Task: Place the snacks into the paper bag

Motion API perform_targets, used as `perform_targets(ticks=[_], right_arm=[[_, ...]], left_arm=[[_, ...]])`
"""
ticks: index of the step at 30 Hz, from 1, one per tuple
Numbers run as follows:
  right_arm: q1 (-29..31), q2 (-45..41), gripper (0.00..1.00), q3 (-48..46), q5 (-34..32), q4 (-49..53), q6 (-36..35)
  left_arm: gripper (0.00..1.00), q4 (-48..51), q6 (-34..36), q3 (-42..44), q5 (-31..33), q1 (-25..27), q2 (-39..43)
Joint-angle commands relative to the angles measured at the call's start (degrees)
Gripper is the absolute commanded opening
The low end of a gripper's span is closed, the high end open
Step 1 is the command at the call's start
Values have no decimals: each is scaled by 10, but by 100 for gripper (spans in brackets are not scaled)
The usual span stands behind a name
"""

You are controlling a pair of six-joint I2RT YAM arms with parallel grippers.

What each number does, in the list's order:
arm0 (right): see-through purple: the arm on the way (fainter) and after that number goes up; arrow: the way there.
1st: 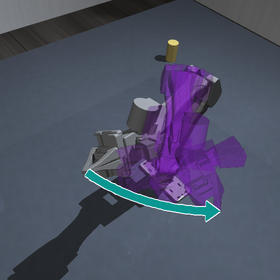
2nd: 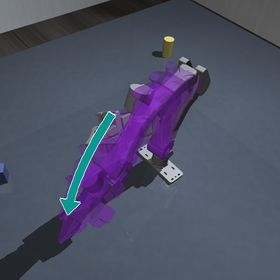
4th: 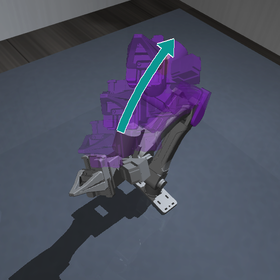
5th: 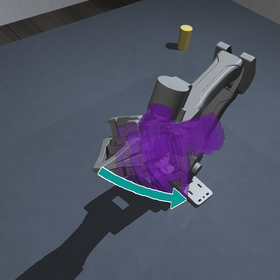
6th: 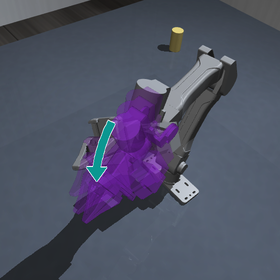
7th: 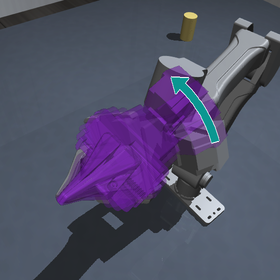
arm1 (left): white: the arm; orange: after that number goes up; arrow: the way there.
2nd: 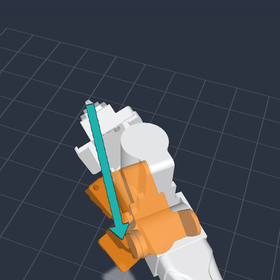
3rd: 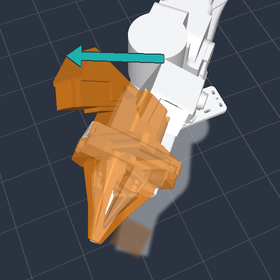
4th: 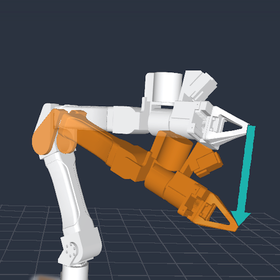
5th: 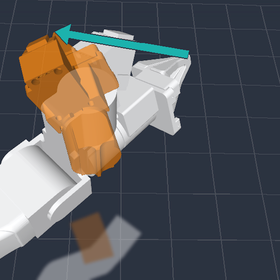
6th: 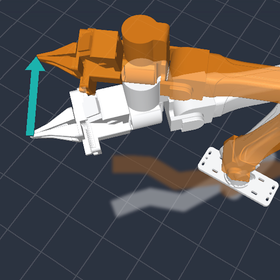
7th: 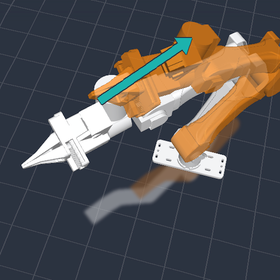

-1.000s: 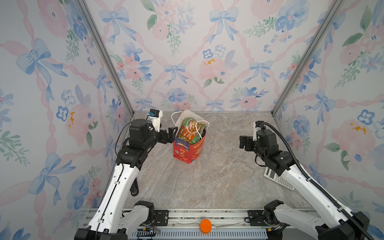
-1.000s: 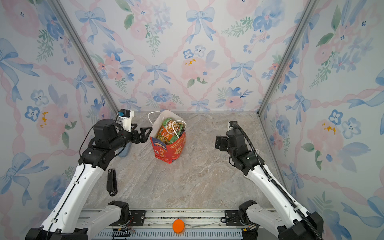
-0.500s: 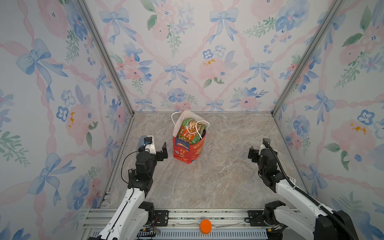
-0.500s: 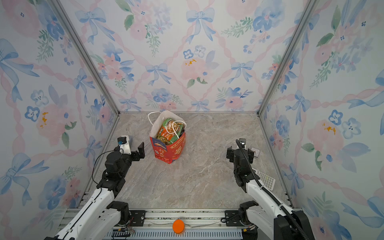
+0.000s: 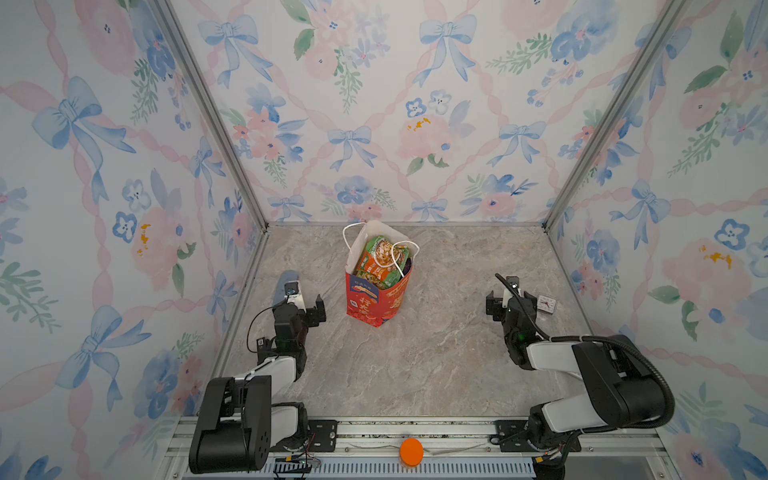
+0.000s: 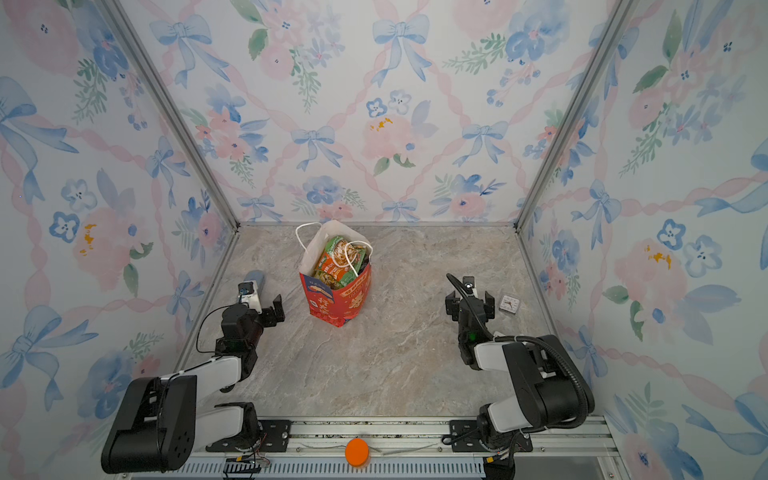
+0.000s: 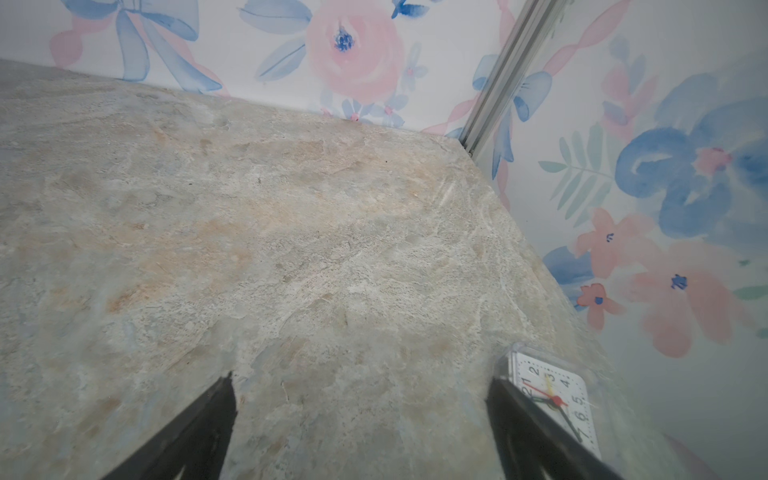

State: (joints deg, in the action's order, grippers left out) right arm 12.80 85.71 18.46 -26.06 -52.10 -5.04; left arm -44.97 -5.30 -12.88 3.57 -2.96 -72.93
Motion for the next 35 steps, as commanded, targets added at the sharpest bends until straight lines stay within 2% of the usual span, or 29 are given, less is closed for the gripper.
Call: perform_targets(ticks=[1, 4, 10, 11, 14, 17, 23, 35], right_arm=[[-18, 0, 96, -18, 21, -96, 3], [-20, 6, 97, -18, 46, -102, -2], [-46, 31, 96, -25, 125, -117, 6], [-45, 52, 97, -28, 119, -159, 2], [-42, 32, 97, -21, 108, -115, 4], [-42, 46, 97, -25, 100, -147, 4], [-47, 42, 97, -14, 106, -120, 11], [-51, 40, 97, -11, 128, -110, 10]], left_arm=[[98, -115, 9, 2, -36, -7, -31], [98, -160, -1, -2, -59, -6, -73], [98, -218, 12, 1, -53, 8, -134], [98, -222, 17, -1, -54, 11, -145], [98, -212, 28, -10, -50, 20, -153], [98, -212, 29, -13, -48, 21, -155], [98, -203, 37, -19, -17, 36, -156], [98, -202, 37, -19, -16, 37, -156]])
